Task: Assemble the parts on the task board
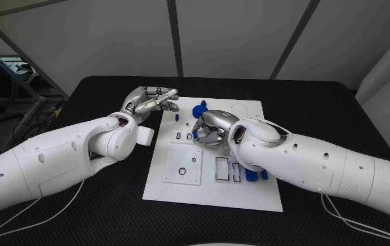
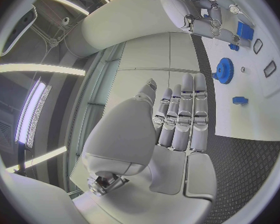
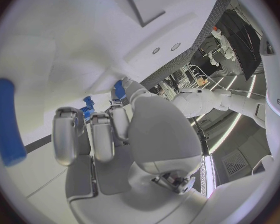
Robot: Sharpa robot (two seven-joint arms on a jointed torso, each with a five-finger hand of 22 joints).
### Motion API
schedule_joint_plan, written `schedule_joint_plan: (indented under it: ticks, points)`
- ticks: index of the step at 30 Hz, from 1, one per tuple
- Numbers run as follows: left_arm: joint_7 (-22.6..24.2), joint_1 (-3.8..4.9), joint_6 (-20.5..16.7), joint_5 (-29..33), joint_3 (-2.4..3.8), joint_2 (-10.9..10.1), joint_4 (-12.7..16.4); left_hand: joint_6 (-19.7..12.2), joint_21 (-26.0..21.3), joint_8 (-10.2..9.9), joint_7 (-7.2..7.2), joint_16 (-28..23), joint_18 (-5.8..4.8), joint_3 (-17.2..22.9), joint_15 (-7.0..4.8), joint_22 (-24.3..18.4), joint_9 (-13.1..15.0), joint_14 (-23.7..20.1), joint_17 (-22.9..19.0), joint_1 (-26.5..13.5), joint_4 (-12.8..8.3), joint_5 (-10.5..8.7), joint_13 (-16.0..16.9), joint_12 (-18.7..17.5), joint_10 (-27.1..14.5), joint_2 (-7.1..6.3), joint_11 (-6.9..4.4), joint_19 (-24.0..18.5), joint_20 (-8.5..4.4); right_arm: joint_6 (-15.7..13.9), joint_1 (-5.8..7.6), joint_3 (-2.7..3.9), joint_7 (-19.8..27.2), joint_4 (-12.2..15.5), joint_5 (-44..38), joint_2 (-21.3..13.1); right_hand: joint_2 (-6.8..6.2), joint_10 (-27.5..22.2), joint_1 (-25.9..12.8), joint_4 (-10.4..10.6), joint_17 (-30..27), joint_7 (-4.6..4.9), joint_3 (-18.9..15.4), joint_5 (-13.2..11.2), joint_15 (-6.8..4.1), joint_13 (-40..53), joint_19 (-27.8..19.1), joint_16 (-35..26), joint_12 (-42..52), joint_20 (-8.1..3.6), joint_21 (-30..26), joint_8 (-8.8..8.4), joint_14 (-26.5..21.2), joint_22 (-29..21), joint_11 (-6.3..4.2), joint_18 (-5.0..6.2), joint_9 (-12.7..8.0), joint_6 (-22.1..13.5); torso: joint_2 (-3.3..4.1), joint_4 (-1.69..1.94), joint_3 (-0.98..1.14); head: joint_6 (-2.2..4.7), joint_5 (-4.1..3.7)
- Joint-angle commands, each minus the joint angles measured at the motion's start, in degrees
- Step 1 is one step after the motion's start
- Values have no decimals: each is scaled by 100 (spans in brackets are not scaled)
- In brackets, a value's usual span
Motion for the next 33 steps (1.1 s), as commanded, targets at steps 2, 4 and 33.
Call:
schedule_joint_plan:
  ticks: [2, 4, 33]
  points:
    - [-35, 11, 67, -29, 5, 5, 2, 12, 6, -33, 38, -21, -115, 29, 7, 5, -4, -32, 6, -7, -7, -35, 9, -21, -6, 16, 45, -35, 16, 242, -21, -26, -141, -14, -75, 1, -17, -31, -40, 10, 1146, -2, -10, -34, 60, 218, -26, -21, -33, 28, -26, -33, 517, 439, 22, -27, 0, -58, 1, 3, -2, -12, -6]
    - [-35, 11, 67, -29, 5, 5, 1, 12, 6, -33, 38, -21, -115, 29, 7, 5, -4, -32, 6, -7, -7, -35, 9, -21, -6, 16, 45, -35, 16, 238, -21, -26, -145, -15, -81, 4, -22, -35, -41, 9, 1144, 2, -11, -35, 62, 214, -30, -22, -37, 31, -29, -39, 516, 433, 26, -26, -1, -69, 0, 2, -3, -12, -6]
    - [-55, 11, 89, -29, 5, 21, -23, 11, 5, -39, 41, -25, -115, 26, 9, 4, -4, -33, 13, -16, -3, -37, 9, -28, -7, 17, 47, -38, 17, -229, -22, -26, -131, 14, -90, -8, -238, -474, -221, 134, 1089, 141, -267, -54, 180, -268, -163, -54, -536, 146, -152, -181, 501, 223, 159, 21, -73, -690, 0, 3, 1, -12, -15]
